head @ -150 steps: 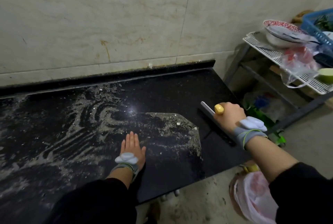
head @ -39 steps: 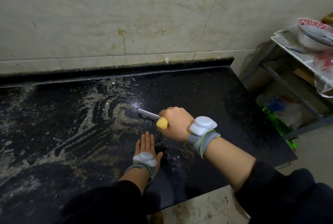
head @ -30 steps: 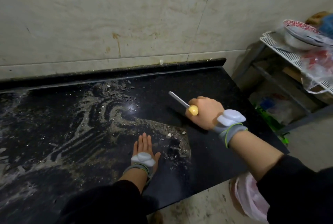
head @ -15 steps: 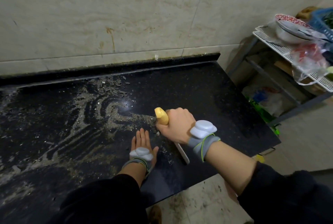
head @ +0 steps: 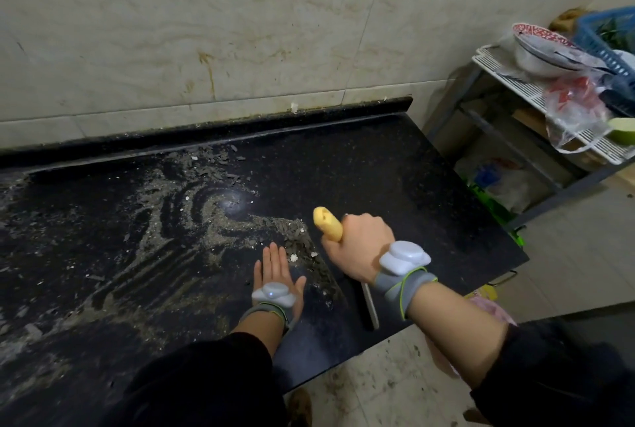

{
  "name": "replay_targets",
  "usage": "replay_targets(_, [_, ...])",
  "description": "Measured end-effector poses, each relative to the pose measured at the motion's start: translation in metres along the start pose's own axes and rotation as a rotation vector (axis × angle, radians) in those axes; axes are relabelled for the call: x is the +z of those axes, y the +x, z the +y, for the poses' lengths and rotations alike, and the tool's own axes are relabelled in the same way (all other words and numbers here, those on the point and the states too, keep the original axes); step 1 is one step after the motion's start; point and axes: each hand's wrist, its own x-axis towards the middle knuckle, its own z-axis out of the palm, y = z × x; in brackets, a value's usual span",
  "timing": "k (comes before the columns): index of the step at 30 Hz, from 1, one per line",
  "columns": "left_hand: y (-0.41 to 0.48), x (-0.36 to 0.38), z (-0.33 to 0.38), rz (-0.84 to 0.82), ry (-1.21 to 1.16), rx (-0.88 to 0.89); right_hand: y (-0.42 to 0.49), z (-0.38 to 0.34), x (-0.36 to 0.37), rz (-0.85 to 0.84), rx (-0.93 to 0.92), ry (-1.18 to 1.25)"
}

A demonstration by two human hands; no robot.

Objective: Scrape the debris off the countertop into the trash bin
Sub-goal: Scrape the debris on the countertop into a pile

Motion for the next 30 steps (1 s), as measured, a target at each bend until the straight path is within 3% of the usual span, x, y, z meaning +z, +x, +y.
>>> replay_targets(6, [-0.003, -0.006, -0.008, 0.005, -0.011, 0.026, 0.009, -0.030, -0.005, 0.011, 0.022, 0.136])
replay_targets(11, [0.000, -0.020, -0.057, 0.062, -0.060, 0.050, 0.036, -0.017, -0.025, 0.077, 0.055, 0.053])
replay_targets(15, [0.002, -0.029, -0.103, 0.102, -0.127, -0.077, 0.063, -0.010, -0.023, 0.032, 0.055, -0.004])
replay_targets(19, [-0.001, -0.028, -0.141, 0.042, -0.085, -0.195, 0.081, -0.018, -0.016, -0.022, 0.052, 0.013])
replay_targets(27, [-0.004, -0.016, -0.159, -0.023, -0.136, -0.235, 0.069, -0.079, -0.007, -0.096, -0.202, -0.031])
replay_targets(30, [-0.003, -0.017, -0.159, -0.035, -0.122, -0.242, 0.069, -0.089, -0.013, -0.144, -0.219, 0.013])
